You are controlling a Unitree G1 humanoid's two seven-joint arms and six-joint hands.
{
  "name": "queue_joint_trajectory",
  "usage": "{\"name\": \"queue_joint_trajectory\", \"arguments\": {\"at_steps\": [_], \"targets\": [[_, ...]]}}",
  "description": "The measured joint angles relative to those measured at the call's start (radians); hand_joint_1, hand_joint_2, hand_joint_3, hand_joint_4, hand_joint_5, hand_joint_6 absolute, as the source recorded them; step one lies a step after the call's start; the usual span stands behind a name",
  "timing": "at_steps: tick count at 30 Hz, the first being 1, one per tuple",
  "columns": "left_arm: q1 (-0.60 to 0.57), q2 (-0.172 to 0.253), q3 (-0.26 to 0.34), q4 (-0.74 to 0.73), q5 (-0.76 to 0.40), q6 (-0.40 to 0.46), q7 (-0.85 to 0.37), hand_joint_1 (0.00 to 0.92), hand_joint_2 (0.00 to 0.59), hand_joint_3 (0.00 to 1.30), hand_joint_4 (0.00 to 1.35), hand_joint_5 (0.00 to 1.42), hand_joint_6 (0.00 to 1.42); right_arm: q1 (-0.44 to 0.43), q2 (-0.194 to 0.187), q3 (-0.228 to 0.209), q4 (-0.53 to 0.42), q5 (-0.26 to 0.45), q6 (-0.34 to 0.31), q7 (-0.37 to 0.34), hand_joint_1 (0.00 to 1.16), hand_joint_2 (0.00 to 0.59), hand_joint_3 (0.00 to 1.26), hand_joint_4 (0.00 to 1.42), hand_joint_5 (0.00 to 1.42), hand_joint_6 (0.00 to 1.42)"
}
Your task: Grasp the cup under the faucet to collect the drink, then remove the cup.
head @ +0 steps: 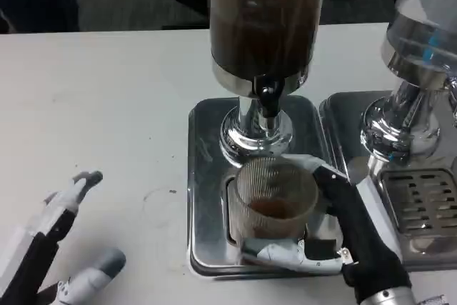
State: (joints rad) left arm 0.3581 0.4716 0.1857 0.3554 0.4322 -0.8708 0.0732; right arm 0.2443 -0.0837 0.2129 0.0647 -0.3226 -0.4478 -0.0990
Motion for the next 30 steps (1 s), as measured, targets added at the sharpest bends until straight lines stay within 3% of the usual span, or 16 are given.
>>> {"name": "queue_joint_trajectory", "arguments": {"at_steps": [9, 12, 21, 30], "targets": [[0.097, 0.090, 0.001, -0.229, 0.179, 0.132, -0.002, 0.000, 0.138, 0.00, 0.00, 0.00, 0.00, 0.051, -0.009, -0.010, -0.127, 0.023, 0.012, 0.047, 1.06, 0.089, 0.88, 0.95, 1.03, 1.36], [0.153, 0.108, 0.001, -0.309, 0.213, 0.165, -0.003, 0.000, 0.137, 0.00, 0.00, 0.00, 0.00, 0.071, -0.030, -0.016, -0.171, 0.034, 0.024, 0.075, 1.06, 0.089, 0.88, 0.95, 1.03, 1.36], [0.287, 0.124, 0.031, -0.471, 0.255, 0.205, -0.004, 0.000, 0.131, 0.00, 0.00, 0.00, 0.00, 0.144, -0.080, -0.008, -0.323, 0.037, 0.050, 0.144, 1.06, 0.089, 0.88, 0.95, 1.03, 1.36], [0.367, 0.106, 0.033, -0.547, 0.289, 0.246, -0.003, 0.000, 0.125, 0.00, 0.00, 0.00, 0.00, 0.201, -0.098, -0.015, -0.419, 0.049, 0.073, 0.179, 1.06, 0.089, 0.88, 0.95, 1.03, 1.36]]}}
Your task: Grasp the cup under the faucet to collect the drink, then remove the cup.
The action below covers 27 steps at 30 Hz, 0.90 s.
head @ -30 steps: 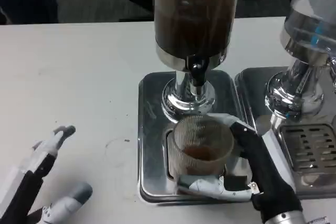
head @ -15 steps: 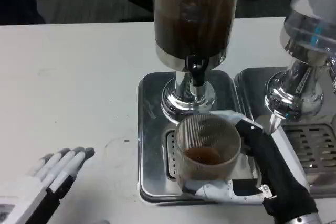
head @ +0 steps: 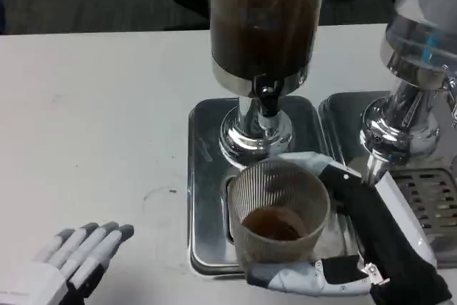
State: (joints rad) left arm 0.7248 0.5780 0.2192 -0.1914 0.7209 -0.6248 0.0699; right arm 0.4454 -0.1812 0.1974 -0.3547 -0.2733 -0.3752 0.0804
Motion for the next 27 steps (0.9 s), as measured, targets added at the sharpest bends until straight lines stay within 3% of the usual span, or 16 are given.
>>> {"name": "queue_joint_trajectory", "arguments": {"at_steps": [12, 27], "targets": [[0.011, -0.108, -0.040, -0.091, 0.075, 0.062, 0.044, 0.000, 0.125, 0.00, 0.00, 0.00, 0.00, 0.033, -0.023, -0.032, -0.039, 0.046, 0.010, 0.027, 1.05, 0.088, 0.88, 0.95, 1.02, 1.35], [0.012, -0.126, -0.065, -0.112, 0.081, 0.094, 0.047, 0.000, 0.127, 0.00, 0.00, 0.00, 0.00, 0.031, -0.023, -0.050, -0.039, 0.062, 0.025, 0.028, 1.05, 0.088, 0.88, 0.95, 1.02, 1.35]]}}
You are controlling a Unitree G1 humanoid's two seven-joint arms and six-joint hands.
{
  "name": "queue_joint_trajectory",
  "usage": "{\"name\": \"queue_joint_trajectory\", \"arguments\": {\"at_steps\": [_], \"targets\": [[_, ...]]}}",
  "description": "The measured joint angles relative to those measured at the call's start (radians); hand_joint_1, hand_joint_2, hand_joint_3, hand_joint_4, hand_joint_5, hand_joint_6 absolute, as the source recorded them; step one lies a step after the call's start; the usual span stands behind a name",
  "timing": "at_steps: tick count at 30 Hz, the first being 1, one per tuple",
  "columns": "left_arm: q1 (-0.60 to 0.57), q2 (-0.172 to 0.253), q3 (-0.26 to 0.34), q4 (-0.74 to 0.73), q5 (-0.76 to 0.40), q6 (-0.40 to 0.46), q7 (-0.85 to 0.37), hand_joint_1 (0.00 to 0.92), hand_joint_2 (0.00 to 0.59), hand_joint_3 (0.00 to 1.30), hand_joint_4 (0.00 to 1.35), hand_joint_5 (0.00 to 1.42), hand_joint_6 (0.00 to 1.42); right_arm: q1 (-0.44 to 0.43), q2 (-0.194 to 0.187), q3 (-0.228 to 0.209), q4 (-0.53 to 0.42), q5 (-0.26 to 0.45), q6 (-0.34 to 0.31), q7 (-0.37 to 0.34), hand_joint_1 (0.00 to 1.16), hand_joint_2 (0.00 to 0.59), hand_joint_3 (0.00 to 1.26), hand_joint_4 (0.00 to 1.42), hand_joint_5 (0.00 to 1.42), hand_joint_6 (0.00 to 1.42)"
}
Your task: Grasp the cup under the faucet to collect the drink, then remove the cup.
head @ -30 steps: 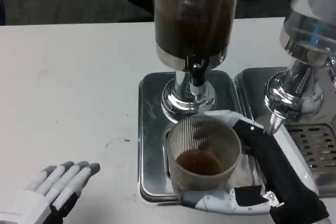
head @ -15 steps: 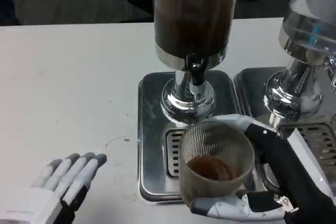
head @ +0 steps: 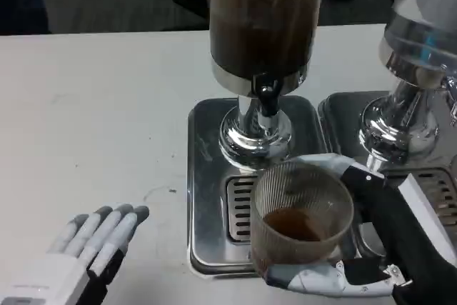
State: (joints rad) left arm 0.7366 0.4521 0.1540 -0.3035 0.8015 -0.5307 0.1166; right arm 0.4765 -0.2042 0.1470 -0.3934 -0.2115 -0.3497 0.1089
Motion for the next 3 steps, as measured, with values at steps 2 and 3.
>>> {"name": "queue_joint_trajectory", "arguments": {"at_steps": [2, 3], "targets": [[0.001, 0.000, -0.001, 0.000, 0.003, 0.003, 0.000, 0.000, 0.128, 0.00, 0.00, 0.00, 0.00, 0.000, 0.001, 0.000, 0.000, 0.000, 0.002, 0.000, 1.05, 0.088, 0.88, 0.95, 1.02, 1.35], [0.002, 0.000, -0.002, 0.000, 0.005, 0.004, 0.000, 0.000, 0.129, 0.00, 0.00, 0.00, 0.00, 0.001, 0.002, 0.000, 0.000, 0.000, 0.002, 0.000, 1.05, 0.088, 0.88, 0.95, 1.02, 1.35]]}}
